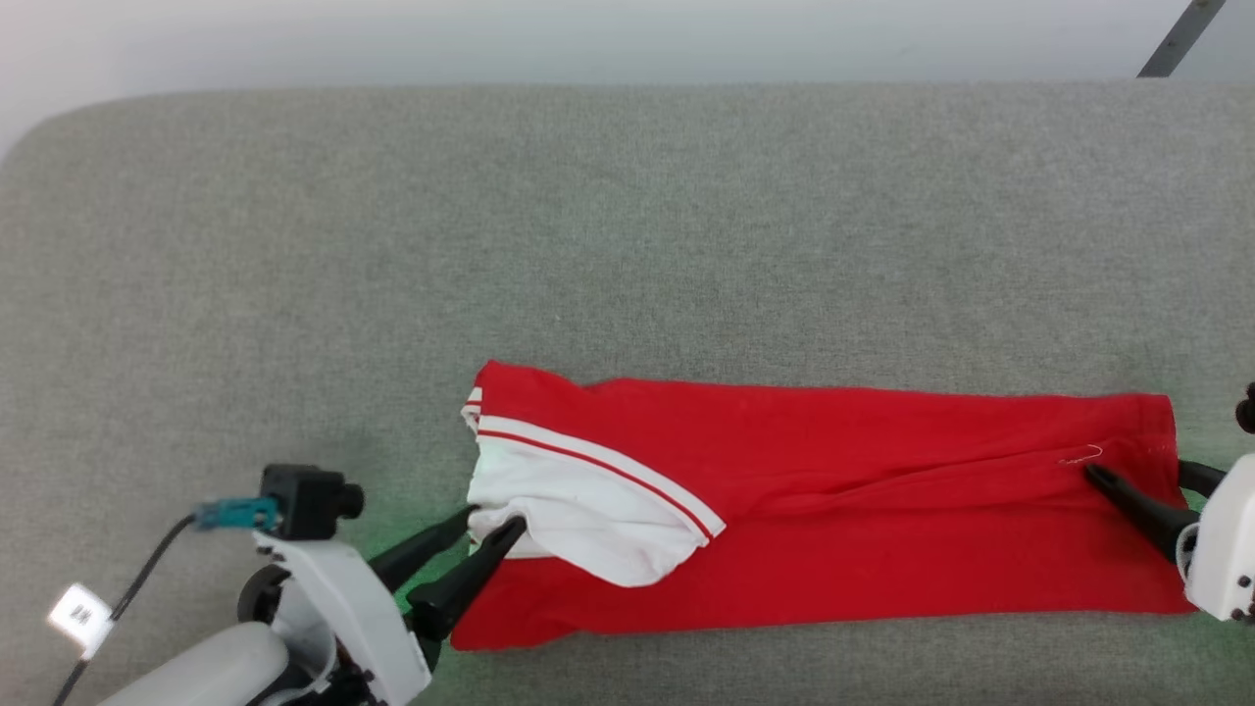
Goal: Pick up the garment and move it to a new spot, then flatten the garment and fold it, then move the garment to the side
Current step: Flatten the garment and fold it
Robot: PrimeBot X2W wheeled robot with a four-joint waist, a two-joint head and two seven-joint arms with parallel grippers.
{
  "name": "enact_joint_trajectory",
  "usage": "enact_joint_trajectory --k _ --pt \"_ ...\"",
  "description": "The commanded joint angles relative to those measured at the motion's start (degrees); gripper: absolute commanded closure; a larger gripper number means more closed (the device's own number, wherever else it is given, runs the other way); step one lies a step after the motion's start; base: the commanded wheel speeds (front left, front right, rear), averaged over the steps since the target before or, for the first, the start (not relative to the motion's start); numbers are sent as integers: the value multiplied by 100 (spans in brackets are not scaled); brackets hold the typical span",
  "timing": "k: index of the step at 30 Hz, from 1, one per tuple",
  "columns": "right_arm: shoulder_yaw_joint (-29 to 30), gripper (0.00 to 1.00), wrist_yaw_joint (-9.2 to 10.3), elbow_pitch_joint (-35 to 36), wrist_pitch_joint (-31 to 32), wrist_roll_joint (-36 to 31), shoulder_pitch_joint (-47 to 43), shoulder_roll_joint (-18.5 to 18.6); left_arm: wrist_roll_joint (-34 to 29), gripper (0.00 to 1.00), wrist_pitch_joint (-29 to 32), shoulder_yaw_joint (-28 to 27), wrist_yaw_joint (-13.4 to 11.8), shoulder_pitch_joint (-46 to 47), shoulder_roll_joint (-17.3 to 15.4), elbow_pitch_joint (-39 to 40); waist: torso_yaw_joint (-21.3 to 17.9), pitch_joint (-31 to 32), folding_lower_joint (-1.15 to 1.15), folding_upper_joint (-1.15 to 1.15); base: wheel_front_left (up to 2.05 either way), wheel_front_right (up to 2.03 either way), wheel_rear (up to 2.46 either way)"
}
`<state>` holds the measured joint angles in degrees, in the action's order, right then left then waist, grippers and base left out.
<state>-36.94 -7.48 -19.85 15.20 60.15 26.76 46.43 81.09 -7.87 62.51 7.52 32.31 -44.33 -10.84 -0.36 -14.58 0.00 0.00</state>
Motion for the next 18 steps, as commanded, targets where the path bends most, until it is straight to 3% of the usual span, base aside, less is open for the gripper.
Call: enact_joint_trajectory --k 1,6,9,12,13,18 --pt "71 0 -2 89 25 106 -105 82 0 0 -136 -49 -9 -108 -48 4 8 89 0 0 0 0 0" --pt "257 0 -2 283 158 319 -266 390 45 0 -588 -342 -16 -331 -61 91 86 182 0 0 0 0 0" --pt "424 0 -2 179 270 472 -361 471 -141 0 -713 -734 -248 -486 104 5 209 188 0 0 0 0 0" --pt "584 0 -2 -43 357 594 -493 538 -580 0 -727 -1512 -495 -720 473 -73 385 157 0 0 0 0 0" --pt "584 0 -2 -43 357 594 -493 538 -580 0 -727 -1512 -495 -720 473 -73 385 157 0 0 0 0 0" --pt "741 0 -2 -303 604 819 -705 609 -1767 0 -724 -2746 -594 -1287 1205 -139 665 109 0 0 0 0 0"
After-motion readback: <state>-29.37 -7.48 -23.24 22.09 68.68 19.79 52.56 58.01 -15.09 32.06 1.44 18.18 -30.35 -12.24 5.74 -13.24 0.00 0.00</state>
